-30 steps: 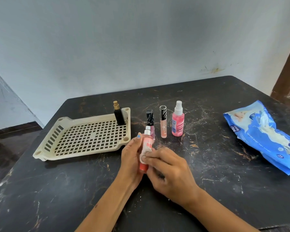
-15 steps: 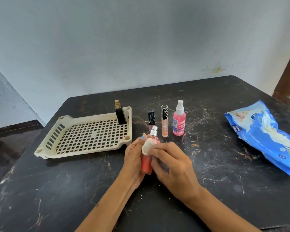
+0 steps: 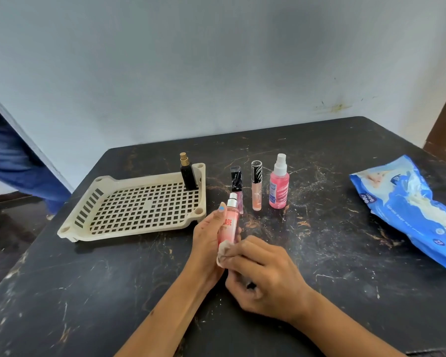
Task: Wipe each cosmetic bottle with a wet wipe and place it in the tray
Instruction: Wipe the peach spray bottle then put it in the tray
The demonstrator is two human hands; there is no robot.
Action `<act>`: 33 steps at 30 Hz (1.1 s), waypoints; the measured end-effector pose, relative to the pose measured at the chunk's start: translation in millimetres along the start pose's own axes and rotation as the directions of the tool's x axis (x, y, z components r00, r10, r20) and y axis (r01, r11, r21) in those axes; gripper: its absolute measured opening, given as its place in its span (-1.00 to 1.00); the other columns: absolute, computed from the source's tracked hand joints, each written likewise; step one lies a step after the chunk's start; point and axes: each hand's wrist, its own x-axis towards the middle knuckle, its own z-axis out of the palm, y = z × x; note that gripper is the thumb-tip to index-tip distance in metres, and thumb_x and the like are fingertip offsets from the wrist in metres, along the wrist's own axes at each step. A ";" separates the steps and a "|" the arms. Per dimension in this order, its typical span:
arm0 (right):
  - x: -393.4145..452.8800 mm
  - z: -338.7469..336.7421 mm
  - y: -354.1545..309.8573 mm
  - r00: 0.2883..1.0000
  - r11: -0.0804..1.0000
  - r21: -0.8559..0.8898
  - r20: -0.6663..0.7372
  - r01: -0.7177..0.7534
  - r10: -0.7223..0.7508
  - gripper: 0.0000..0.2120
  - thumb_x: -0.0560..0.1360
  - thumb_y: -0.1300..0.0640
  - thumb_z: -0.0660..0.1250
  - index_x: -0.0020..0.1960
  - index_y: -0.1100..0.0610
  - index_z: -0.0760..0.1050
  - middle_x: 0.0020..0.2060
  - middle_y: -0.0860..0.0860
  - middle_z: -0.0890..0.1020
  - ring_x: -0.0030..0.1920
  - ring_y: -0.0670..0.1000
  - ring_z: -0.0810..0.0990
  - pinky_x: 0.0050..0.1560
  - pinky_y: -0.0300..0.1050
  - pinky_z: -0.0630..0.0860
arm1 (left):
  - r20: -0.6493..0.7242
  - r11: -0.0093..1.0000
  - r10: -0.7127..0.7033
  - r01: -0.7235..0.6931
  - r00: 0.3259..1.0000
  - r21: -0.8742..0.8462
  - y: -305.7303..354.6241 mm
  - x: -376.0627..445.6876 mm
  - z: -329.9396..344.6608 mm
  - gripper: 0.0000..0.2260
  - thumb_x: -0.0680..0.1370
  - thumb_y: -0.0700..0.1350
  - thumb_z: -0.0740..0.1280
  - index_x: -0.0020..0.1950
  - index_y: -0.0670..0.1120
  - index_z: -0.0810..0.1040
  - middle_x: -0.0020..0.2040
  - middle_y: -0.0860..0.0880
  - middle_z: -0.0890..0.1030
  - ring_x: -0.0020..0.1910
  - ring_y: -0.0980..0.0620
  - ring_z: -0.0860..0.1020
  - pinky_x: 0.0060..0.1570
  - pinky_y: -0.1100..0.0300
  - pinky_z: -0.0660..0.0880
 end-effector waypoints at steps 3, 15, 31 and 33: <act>0.7 3.3 1.8 0.999 0.999 -0.002 -0.035 -0.042 0.042 -0.92 0.39 0.35 0.40 -0.14 0.27 0.65 -0.10 0.04 0.62 -0.20 0.06 0.60 -0.16 -0.15 0.57 | 0.034 0.998 -0.046 0.048 0.998 -0.049 0.7 3.0 -0.8 -0.69 0.45 0.04 0.29 -0.08 -0.22 0.48 -0.32 -0.14 0.46 -0.43 0.05 0.49 -0.44 0.26 0.49; -0.7 2.8 2.1 0.999 1.000 0.003 -0.024 -0.029 0.029 -0.84 0.42 0.37 0.32 -0.10 0.28 0.67 -0.10 0.09 0.65 -0.19 0.08 0.59 -0.08 -0.16 0.56 | 0.046 0.997 -0.056 0.058 0.997 -0.057 -1.1 5.2 -1.8 -0.67 0.52 0.03 0.24 0.10 -0.21 0.43 -0.30 -0.13 0.50 -0.43 0.06 0.50 -0.46 0.27 0.48; -0.8 2.2 8.1 0.972 0.982 0.017 -0.141 -0.189 0.190 -0.87 0.43 0.30 0.34 -0.11 0.28 0.67 -0.13 0.09 0.64 -0.13 0.00 0.63 -0.07 -0.21 0.59 | 0.177 0.999 -0.051 0.050 0.983 0.007 -3.3 1.2 -3.4 -0.55 0.38 0.14 0.36 0.01 -0.23 0.50 -0.23 -0.13 0.52 -0.29 -0.01 0.50 -0.28 0.16 0.46; 2.1 0.4 13.1 0.924 0.950 0.045 -0.222 -0.308 0.311 -0.82 0.48 0.26 0.31 -0.01 0.28 0.66 -0.06 0.07 0.63 -0.06 -0.10 0.60 0.02 -0.37 0.52 | 0.186 0.997 0.002 -0.017 0.983 0.078 -2.1 -2.4 -0.8 -0.56 0.37 0.10 0.41 0.02 -0.23 0.50 -0.18 -0.20 0.47 -0.21 -0.07 0.44 -0.22 0.12 0.42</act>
